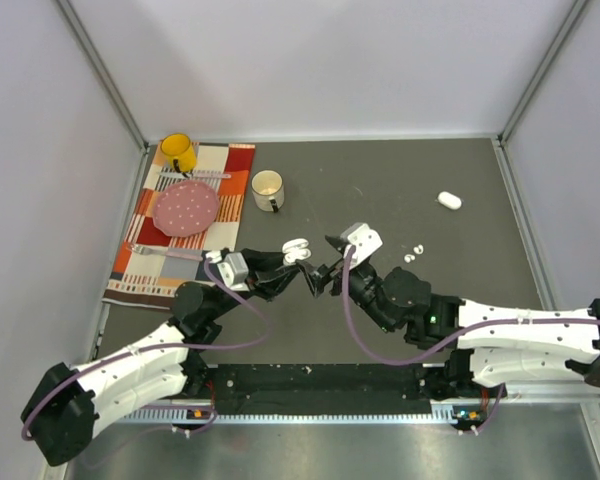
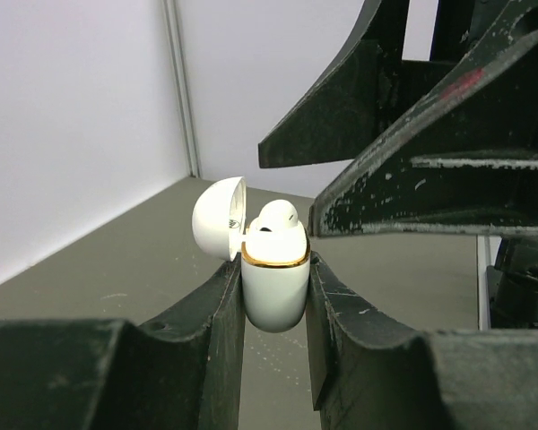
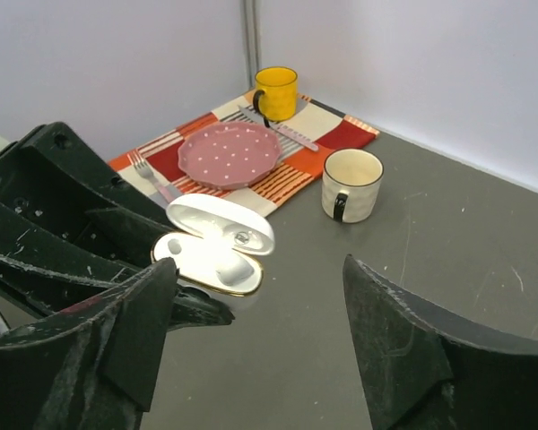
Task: Insert the wireless bluetooth earbuds into the charging case
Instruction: Insert the right earbud into the right side groove of the charging case, then pick up the left earbud from the center of the board.
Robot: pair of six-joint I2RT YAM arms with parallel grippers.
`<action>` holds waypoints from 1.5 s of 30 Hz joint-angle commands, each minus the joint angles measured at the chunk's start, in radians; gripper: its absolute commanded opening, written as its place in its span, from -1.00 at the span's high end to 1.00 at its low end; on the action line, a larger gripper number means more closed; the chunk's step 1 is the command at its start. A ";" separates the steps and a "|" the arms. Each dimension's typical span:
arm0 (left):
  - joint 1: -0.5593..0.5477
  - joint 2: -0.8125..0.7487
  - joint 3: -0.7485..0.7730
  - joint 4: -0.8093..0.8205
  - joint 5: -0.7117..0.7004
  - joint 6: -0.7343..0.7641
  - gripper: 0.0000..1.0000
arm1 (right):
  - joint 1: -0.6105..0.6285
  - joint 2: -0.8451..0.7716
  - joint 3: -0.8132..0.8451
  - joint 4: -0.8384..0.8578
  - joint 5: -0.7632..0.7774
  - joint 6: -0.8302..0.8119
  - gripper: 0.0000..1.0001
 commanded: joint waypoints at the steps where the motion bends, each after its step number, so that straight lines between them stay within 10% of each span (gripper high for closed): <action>1: -0.002 -0.037 0.006 0.078 -0.019 0.000 1.00 | 0.015 -0.073 0.028 0.031 0.054 0.015 -0.55; 13: 0.000 -0.065 -0.010 0.054 -0.034 0.010 1.00 | -0.142 -0.231 0.169 -0.465 0.302 0.280 -0.98; 19: -0.002 -0.065 -0.010 0.054 -0.031 0.005 1.00 | -0.551 -0.279 0.177 -0.915 -0.017 0.688 -0.98; 26: -0.002 -0.076 -0.020 0.044 -0.037 0.014 1.00 | -0.967 -0.234 0.007 -1.037 -0.389 0.802 -0.98; 45: 0.000 -0.131 -0.043 0.011 -0.077 0.033 1.00 | -0.988 0.094 0.040 -1.057 -0.432 0.834 -0.90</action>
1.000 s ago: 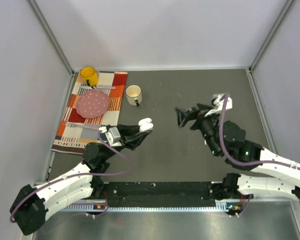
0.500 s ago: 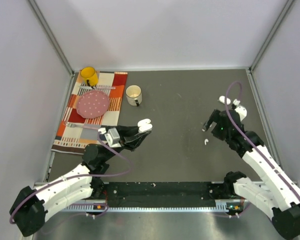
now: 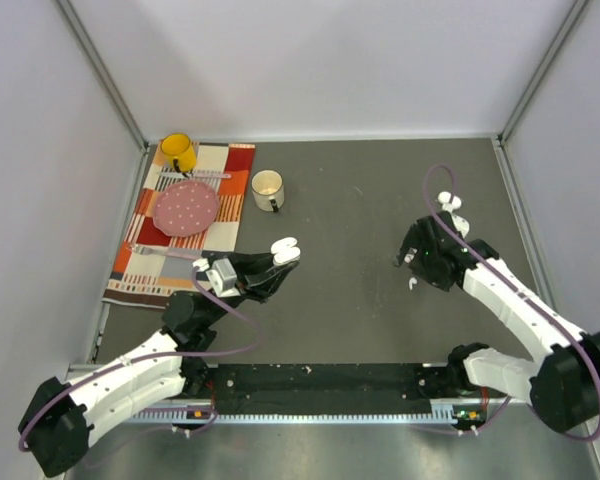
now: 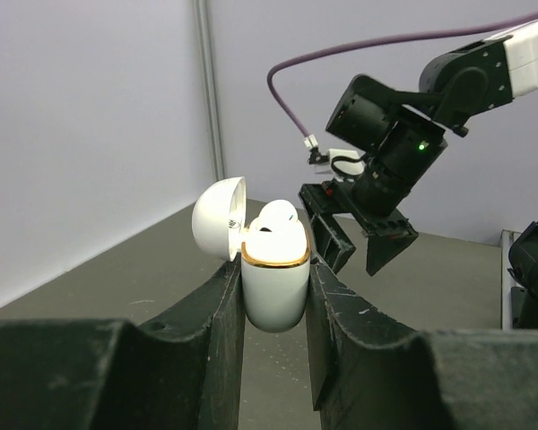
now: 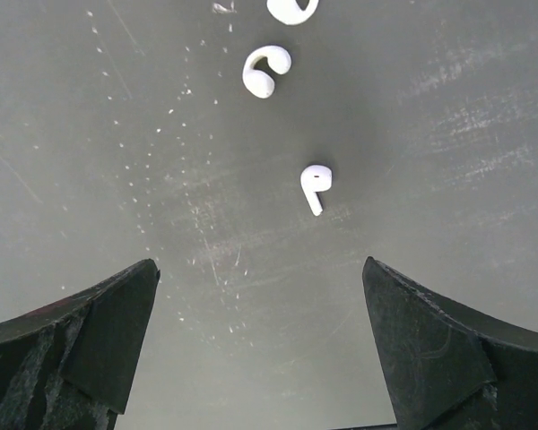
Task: Insert the wireless bluetooth earbuds into the charging case
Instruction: Pick up the left earbud from the center of the board.
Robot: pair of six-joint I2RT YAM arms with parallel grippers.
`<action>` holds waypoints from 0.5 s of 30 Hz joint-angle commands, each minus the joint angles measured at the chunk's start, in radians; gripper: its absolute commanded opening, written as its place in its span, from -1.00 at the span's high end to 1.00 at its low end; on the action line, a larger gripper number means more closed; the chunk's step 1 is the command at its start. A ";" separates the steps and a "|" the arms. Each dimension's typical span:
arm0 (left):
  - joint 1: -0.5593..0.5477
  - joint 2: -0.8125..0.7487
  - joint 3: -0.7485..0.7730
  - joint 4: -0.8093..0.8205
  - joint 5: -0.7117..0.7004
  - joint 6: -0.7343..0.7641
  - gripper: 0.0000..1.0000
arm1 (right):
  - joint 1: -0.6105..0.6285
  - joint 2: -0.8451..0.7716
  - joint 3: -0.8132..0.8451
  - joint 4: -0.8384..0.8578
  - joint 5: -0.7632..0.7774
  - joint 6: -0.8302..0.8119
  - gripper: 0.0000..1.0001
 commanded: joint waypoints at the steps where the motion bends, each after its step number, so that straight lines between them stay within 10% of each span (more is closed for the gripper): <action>1: 0.000 -0.018 0.000 0.025 -0.007 0.014 1.00 | -0.007 0.081 0.045 -0.007 -0.001 0.006 -0.84; 15: 0.000 -0.044 -0.001 -0.005 -0.019 0.026 1.00 | -0.009 0.202 0.066 -0.009 0.142 -0.021 -0.10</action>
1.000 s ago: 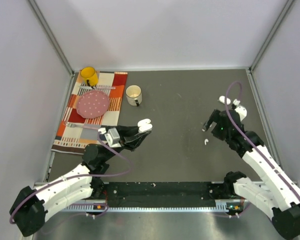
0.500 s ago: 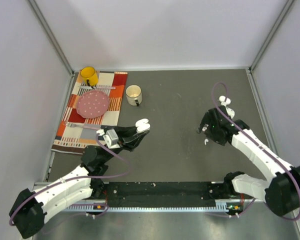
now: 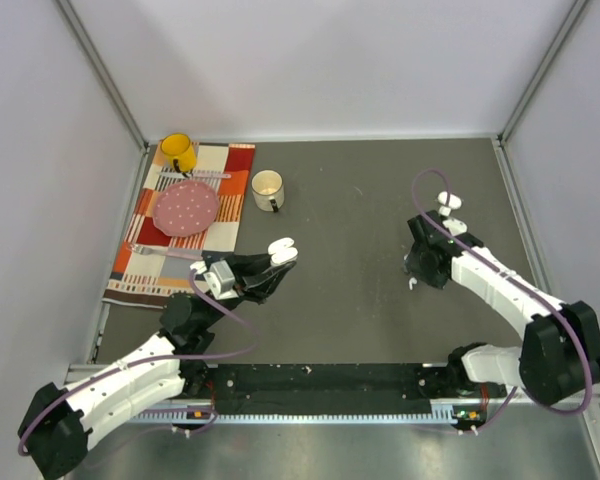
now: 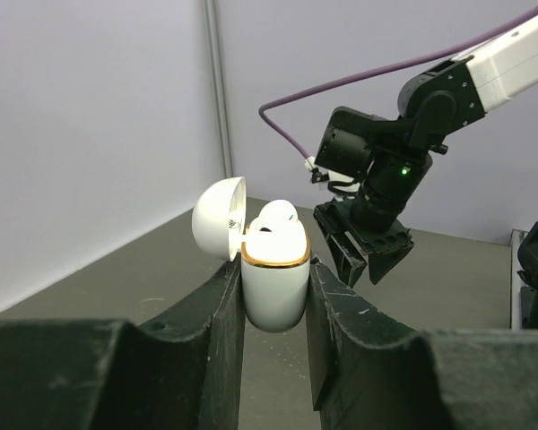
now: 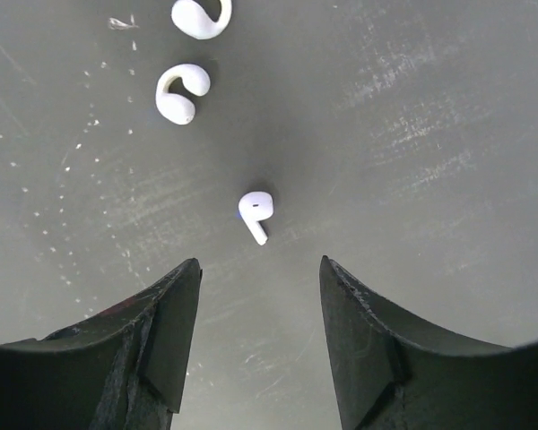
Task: Insert the wireless bluetooth earbuds into the charging case
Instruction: Pick up the left earbud from the center of the board.
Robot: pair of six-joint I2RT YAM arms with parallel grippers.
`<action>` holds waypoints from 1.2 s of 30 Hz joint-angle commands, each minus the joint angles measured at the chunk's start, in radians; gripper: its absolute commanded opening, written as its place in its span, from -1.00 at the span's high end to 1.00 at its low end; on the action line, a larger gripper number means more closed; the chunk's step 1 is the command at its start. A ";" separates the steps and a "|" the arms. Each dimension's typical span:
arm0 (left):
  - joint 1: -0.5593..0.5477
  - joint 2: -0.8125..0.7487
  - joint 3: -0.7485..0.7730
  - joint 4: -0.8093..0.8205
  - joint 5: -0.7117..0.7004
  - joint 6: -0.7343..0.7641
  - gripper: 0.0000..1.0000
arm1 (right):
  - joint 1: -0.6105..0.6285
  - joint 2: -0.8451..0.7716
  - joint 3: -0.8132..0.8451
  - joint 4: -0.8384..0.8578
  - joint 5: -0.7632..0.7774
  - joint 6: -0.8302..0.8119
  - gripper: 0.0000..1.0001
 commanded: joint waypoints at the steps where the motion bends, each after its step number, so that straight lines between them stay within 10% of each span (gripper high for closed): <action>1: 0.000 -0.001 0.008 0.029 -0.002 0.008 1.00 | -0.009 0.068 0.065 0.004 0.039 -0.060 -0.08; 36: 0.000 -0.021 0.002 -0.006 -0.027 0.022 1.00 | -0.055 0.270 0.045 0.162 -0.048 -0.086 0.17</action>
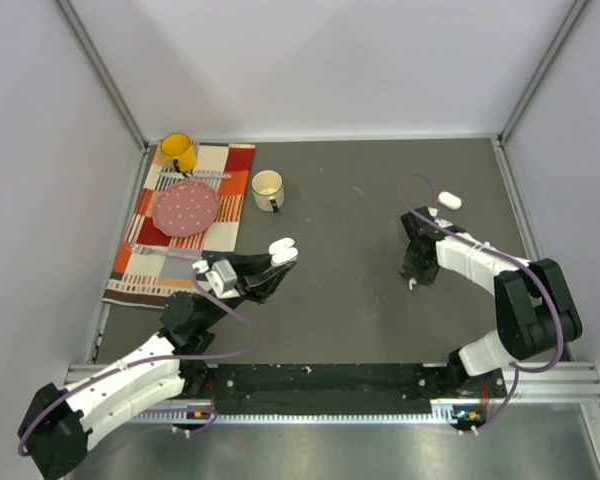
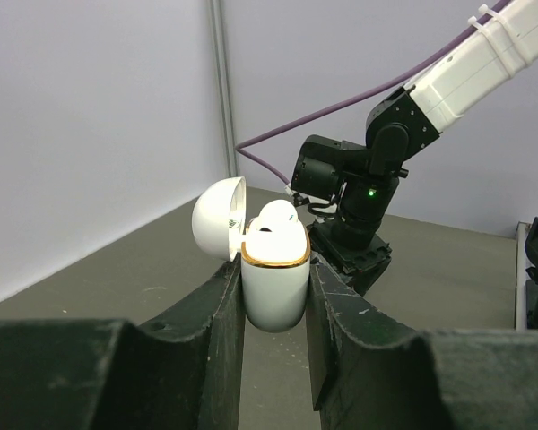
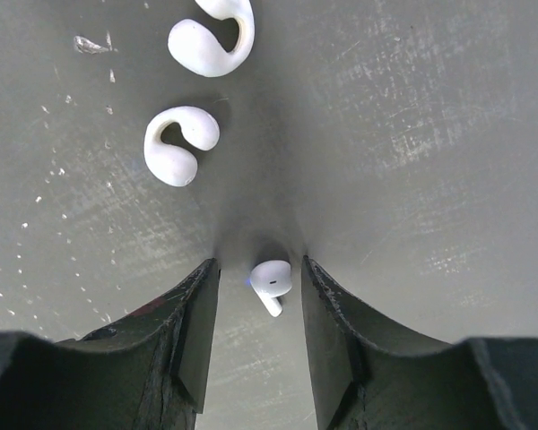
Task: Insert the wireless bluetooth earbuds into the charging case
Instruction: Pick up the left earbud from the center of the board.
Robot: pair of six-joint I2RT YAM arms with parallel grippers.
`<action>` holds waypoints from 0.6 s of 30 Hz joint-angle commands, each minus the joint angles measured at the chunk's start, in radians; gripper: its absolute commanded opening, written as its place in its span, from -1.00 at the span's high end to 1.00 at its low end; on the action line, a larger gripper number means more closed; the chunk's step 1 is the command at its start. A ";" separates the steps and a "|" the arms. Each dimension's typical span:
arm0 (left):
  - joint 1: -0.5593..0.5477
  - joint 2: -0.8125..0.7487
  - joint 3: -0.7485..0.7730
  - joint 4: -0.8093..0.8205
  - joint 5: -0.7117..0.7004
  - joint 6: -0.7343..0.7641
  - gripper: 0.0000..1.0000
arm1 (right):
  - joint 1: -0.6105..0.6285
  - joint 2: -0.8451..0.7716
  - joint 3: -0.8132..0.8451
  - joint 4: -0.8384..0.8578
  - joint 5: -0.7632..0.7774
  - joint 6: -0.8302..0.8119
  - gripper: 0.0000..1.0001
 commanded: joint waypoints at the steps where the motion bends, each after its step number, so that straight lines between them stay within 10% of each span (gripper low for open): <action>1: 0.000 -0.020 0.002 0.019 -0.012 0.014 1.00 | -0.008 0.011 0.023 0.028 0.008 0.007 0.17; 18: 0.000 -0.011 0.008 0.016 -0.003 0.009 1.00 | -0.007 0.022 -0.009 0.038 0.018 0.012 0.27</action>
